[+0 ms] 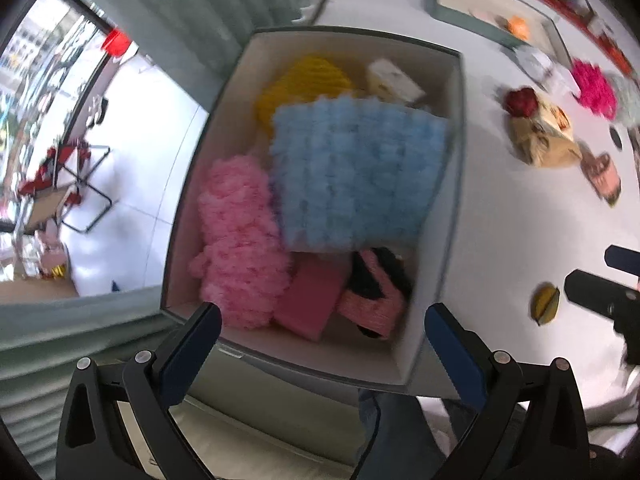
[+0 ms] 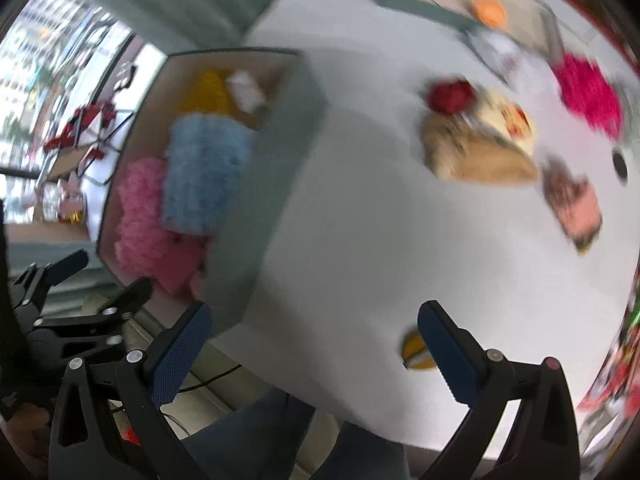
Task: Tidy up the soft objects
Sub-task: 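Move both tools from the box down to the loose items on the table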
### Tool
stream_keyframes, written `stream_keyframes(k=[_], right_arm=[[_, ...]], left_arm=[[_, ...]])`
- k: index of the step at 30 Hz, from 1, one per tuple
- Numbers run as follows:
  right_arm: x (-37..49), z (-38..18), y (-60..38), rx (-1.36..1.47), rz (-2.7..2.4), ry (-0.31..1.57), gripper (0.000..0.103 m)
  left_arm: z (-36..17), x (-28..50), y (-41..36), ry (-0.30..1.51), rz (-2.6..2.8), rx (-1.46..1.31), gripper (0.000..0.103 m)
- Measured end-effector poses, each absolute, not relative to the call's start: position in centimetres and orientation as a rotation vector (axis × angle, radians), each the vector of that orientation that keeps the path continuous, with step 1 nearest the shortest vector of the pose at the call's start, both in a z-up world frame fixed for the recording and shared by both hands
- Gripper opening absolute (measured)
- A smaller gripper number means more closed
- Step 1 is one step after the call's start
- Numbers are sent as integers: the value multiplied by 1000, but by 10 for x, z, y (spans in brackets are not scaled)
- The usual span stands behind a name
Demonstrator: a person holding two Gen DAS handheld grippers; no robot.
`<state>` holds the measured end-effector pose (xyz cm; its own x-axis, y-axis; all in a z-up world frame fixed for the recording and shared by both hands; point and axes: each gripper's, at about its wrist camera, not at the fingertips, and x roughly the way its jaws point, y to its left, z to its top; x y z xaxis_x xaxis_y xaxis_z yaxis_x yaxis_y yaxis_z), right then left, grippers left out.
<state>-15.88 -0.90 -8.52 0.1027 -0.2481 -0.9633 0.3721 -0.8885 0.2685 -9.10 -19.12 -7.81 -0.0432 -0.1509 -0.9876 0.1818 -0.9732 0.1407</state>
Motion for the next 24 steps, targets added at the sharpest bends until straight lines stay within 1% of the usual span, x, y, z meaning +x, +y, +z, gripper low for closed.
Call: stream_keyframes(k=[5,8,11,14,18,21,24], right_arm=[[-158,-119,81,2140,-1889,-67,103],[-150,-140,148,2298,-1926,-218,103],[-139,-154,200,2399,-1940,-335,103],[-129,-162,235,2451,-1934,-396,103],[-118,-169,263,2481,-1912,-408,103],[-117,-170,272,2467,-1902,-379,103],[-130,-168,268,2411,-1940,-291,103]], left_arm=[[-78,-100,-136,-88,-2191,2078,102],[-84,-104,-93,-165,-2241,2158,102],[-103,-104,-43,-254,-2252,2281,102],[-127,-101,-5,-306,-2231,2359,102],[-161,-98,34,-364,-2196,2358,102],[-184,-100,46,-278,-2149,2346,102],[-196,-103,47,-170,-2108,2312,102]])
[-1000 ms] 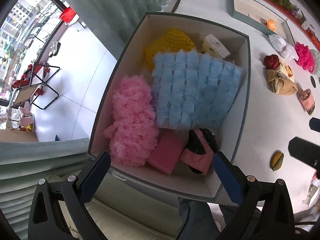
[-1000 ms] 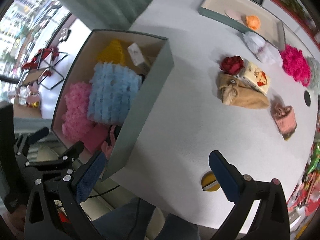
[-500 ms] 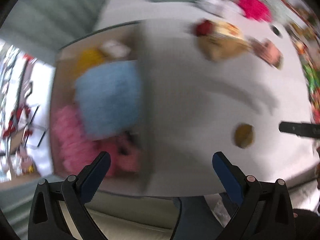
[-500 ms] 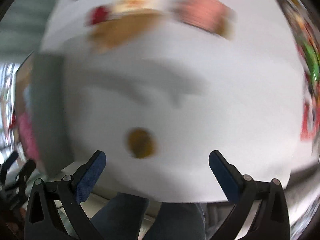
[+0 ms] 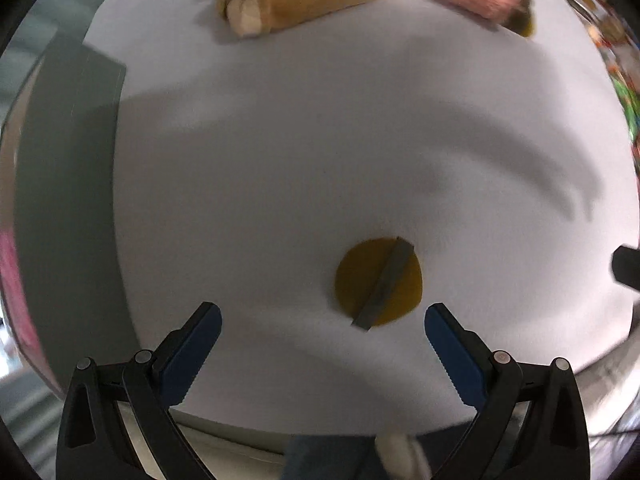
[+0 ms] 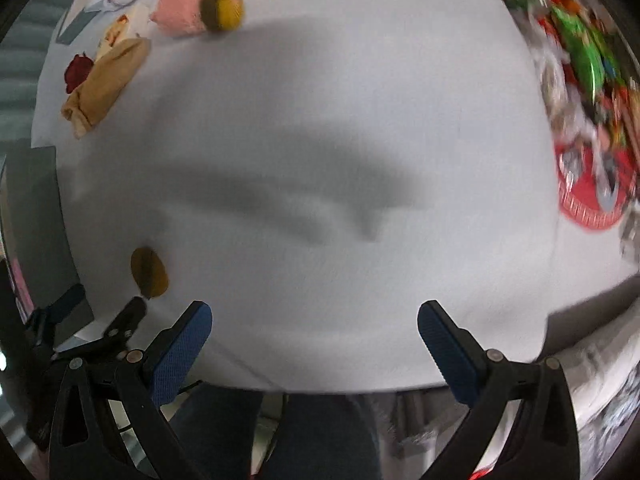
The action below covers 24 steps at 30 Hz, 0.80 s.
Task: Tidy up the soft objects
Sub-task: 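Move both tools from the box down to the loose items on the table, then grasp the yellow round pad with the left tool while the right tool grasps the pink knitted mitten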
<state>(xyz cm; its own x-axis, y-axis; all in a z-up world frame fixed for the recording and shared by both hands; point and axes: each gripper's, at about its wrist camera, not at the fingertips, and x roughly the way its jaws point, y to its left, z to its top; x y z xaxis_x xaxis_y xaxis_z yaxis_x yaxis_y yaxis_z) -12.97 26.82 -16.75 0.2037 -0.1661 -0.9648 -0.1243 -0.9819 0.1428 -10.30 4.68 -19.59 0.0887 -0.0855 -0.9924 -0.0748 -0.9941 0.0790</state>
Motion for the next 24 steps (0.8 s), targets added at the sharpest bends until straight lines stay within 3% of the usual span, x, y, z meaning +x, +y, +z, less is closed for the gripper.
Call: stream_keyframes(k=[16,21,23,24], right_arm=[[-277,-173,192,1996,-2120,191,103],[-306,-191,165,1953,-2081,278,103],[-311,-198,157,1958,-2064,291,96],[-315,-201,154,1966,-2055,284,83]], left_arm=[[-216,-115,37,244,-2035,2189,102],[-216,-114,33,256,-2024,2185,103],[-219,-116,38,257,-2009,2196,103],[-219,-119,38,257,-2004,2200,103]])
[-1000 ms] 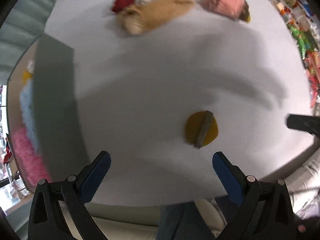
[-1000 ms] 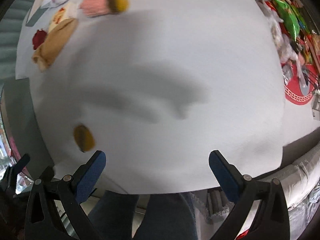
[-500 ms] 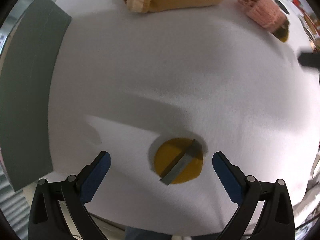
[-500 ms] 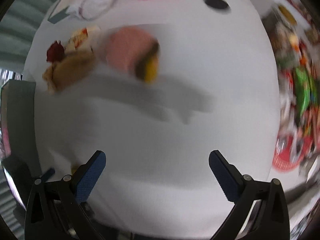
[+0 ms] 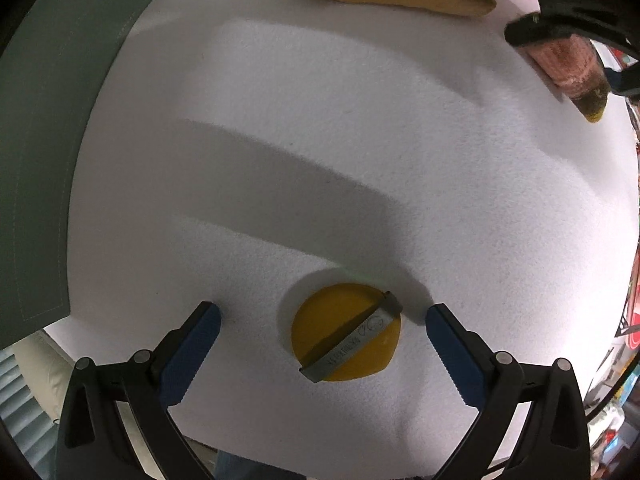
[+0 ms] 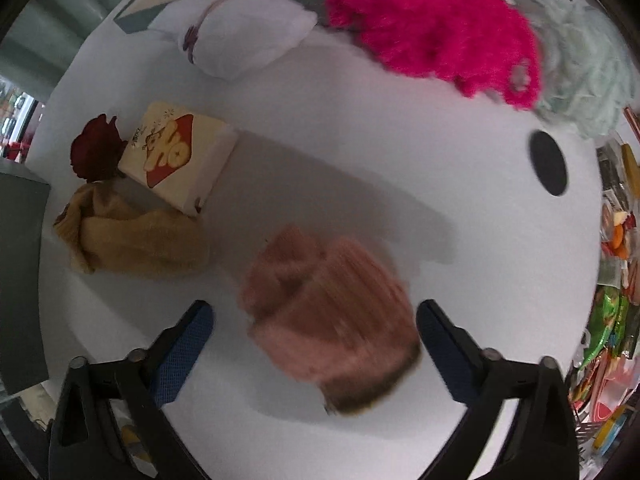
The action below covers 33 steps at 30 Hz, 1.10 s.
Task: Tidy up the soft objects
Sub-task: 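Grasp the yellow round pad with the left tool while the right tool grasps the pink knitted mitten, then lift and carry the yellow pad and pink mitten over the grey box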
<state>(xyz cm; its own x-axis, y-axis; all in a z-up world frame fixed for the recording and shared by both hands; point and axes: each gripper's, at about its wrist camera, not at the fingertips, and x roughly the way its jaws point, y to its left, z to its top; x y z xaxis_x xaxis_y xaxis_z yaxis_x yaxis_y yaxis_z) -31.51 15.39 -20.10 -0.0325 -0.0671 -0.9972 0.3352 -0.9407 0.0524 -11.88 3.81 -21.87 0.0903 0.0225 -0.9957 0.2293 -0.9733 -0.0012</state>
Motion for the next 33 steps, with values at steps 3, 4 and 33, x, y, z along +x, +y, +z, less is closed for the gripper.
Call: stream_keyframes(k=[3,4,33], right_arm=[[-324,-202,151,1972,-2066,289,62],[-324,-202,154,1969,-2050,288,61],[-212,-154,181,2133,-1861,48,59]], left_arm=[[-223,-123,37,255,-1992,2214,103],[-223,-124,37,254,-1988,2218,103],[-147,-147,38,-17,-2215,2246,50]])
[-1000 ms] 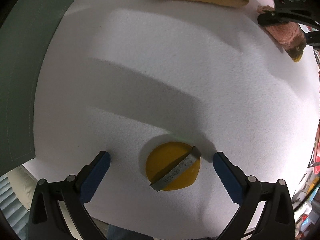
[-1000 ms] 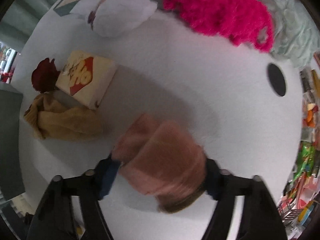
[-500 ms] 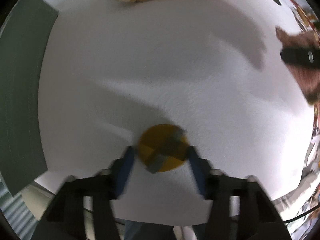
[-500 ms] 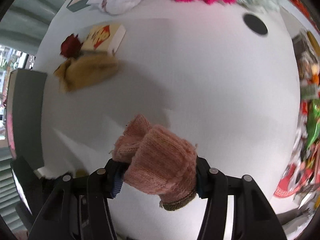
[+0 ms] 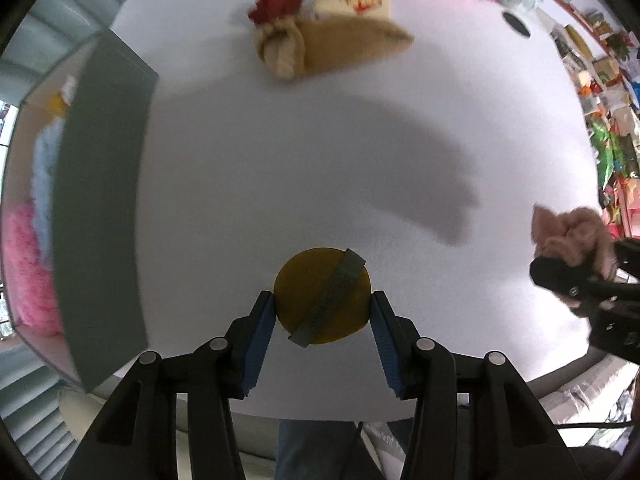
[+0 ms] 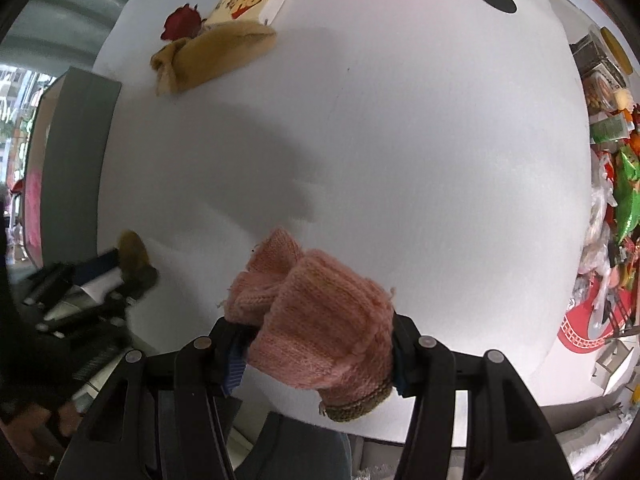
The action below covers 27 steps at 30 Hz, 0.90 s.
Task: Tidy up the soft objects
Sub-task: 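Lift and carry the yellow pad and pink mitten over the grey box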
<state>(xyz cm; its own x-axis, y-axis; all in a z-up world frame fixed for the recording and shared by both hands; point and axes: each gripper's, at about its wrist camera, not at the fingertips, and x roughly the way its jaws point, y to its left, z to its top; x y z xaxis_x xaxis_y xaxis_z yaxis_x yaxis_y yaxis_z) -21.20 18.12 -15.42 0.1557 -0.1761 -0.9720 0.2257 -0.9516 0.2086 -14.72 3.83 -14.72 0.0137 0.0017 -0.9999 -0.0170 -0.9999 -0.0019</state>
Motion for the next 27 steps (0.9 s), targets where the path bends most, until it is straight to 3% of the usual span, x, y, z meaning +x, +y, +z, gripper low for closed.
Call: stream_keyframes(k=[14,27], right_arm=[[-181,-99,183,2023,-1908,89,59],[-176,-79,167,1937,-1921,107,59]], left_arm=[[-62,-113,5,23,2445,-2023,50],[-41,-106,-7,41,2531,-1972,50]])
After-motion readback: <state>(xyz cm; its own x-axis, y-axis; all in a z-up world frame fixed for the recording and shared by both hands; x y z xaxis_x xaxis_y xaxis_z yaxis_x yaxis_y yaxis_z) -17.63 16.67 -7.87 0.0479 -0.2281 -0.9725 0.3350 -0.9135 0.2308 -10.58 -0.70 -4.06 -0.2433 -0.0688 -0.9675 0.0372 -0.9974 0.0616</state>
